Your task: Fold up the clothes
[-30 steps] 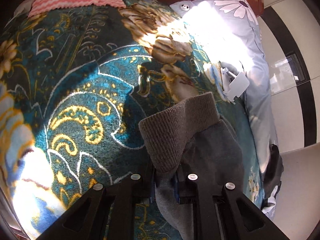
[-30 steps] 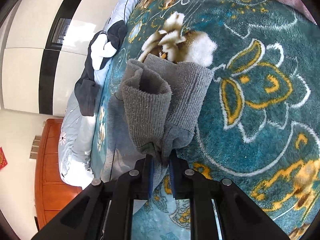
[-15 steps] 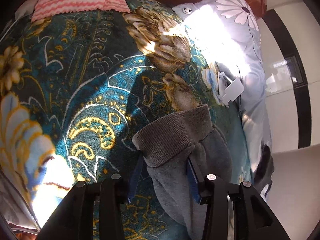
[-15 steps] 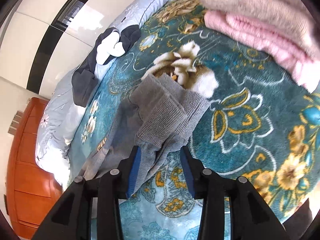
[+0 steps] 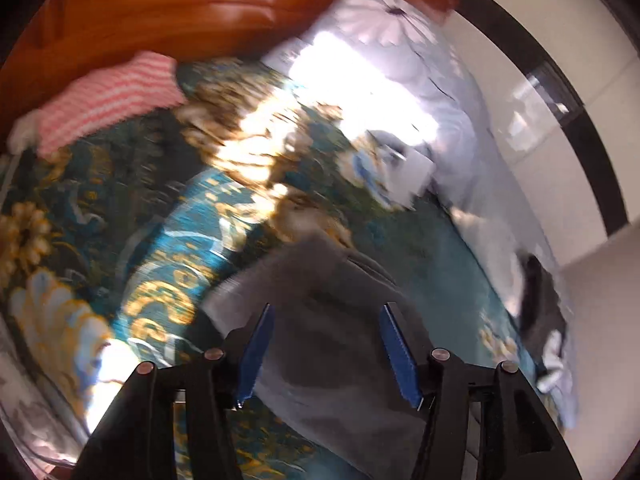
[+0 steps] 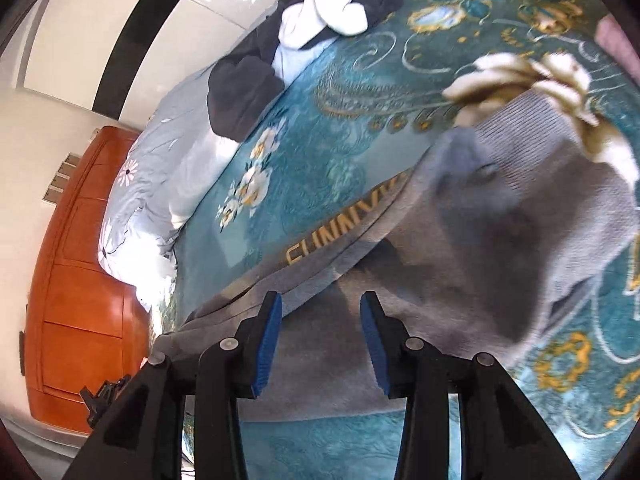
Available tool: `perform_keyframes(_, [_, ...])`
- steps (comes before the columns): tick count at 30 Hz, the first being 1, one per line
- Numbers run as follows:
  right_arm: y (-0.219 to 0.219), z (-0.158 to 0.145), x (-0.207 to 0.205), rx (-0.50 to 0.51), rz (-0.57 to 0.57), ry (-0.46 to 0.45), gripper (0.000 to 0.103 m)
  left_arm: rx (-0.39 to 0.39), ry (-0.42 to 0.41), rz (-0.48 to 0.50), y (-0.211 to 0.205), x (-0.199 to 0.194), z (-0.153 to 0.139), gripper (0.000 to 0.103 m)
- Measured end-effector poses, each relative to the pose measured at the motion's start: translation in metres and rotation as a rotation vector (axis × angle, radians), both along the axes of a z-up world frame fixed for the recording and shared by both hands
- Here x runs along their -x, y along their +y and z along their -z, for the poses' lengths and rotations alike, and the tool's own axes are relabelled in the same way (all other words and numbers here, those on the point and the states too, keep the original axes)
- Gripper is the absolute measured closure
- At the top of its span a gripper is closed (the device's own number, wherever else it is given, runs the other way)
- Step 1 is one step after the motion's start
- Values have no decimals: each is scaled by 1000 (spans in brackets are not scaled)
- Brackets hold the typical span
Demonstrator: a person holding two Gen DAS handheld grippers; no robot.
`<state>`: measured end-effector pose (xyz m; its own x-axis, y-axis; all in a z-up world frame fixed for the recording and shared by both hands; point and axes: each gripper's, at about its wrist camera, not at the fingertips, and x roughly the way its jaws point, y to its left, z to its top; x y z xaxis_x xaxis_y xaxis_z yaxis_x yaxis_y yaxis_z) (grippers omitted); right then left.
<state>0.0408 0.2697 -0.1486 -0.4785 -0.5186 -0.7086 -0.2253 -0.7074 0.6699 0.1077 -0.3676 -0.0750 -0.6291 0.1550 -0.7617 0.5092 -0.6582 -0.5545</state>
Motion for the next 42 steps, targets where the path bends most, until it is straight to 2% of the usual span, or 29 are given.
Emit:
perform_keyframes(2, [-11,11,14,13,-11,-30,61,-149,-5,163,39,26,18,42])
perform_keyframes(4, [-17,19,21,39,-1,-59,61,-215,-39,296,84,52,37,41])
perform_keyframes(6, [-19,23,25,57,15,-73,61,-216,-92,395,124,74,51,42])
perform_keyframes(8, [-18,25,28,62,36,-86,61,-230,-136,445,152,93,63,42])
perform_keyframes(13, [-11,26,29,86,71,-92,61,-291,-154,475,185,123,71,41])
perform_keyframes(20, [-6,30,34,103,88,-103,61,-317,-295,369,191,139,100,42])
perform_keyframes(24, [-1,32,35,107,96,-101,63,-330,-256,308,189,142,98,46])
perform_keyframes(25, [0,31,36,112,96,-96,64,-329,-245,295,188,142,97,54])
perform_keyframes(27, [1,29,42,110,93,-86,74,-323,-230,286,186,146,96,63])
perform_keyframes(29, [3,27,49,107,89,-75,76,-309,-211,290,187,153,94,65])
perform_keyframes(31, [5,26,57,99,89,-61,86,-282,-171,288,187,161,91,75])
perform_keyframes(32, [7,26,60,92,91,-60,90,-273,-135,279,185,165,88,75])
perform_keyframes(34, [10,29,67,83,96,-65,91,-258,-81,266,180,171,84,75])
perform_keyframes(36, [13,34,70,80,101,-81,91,-251,-123,269,181,178,87,76])
perform_keyframes(38, [14,34,68,82,100,-81,91,-265,-118,307,186,178,83,75])
perform_keyframes(42, [19,11,46,64,78,3,90,-206,-115,416,204,165,67,72])
